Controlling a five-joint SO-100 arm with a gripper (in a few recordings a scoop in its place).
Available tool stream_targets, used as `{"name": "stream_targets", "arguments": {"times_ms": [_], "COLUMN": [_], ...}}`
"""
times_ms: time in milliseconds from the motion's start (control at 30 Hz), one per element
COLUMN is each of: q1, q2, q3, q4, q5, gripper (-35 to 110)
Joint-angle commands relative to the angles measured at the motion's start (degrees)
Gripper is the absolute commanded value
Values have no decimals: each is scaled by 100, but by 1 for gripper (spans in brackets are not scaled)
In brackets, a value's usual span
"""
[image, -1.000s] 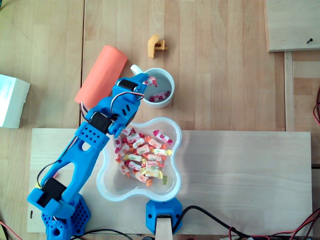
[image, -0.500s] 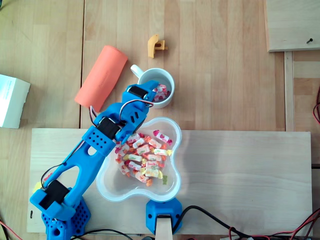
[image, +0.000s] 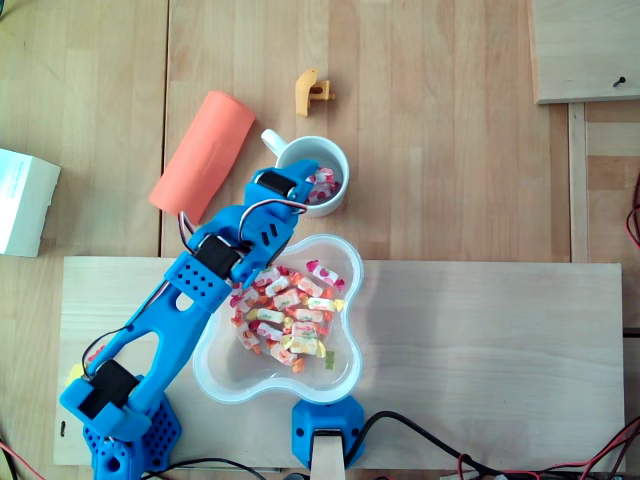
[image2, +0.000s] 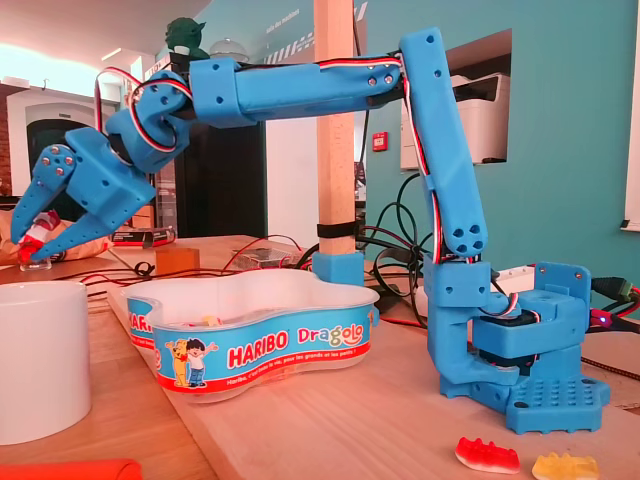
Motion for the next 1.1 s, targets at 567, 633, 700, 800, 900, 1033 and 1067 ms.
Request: {"name": "stream_targets", "arguments": {"times_ms": [567, 633, 700, 800, 900, 1033, 1067], "q1": [53, 53, 53, 53, 53, 53, 53], "q2": [158, 158, 158, 158, 167, 193, 202], "q3": [-97, -97, -97, -97, -97, -97, -97], "q4": [-26, -26, -26, -26, -9, 53, 62], "q5": [-97, -97, -97, -97, -97, -97, -97], "gripper": [12, 12, 12, 12, 12, 12, 12]}}
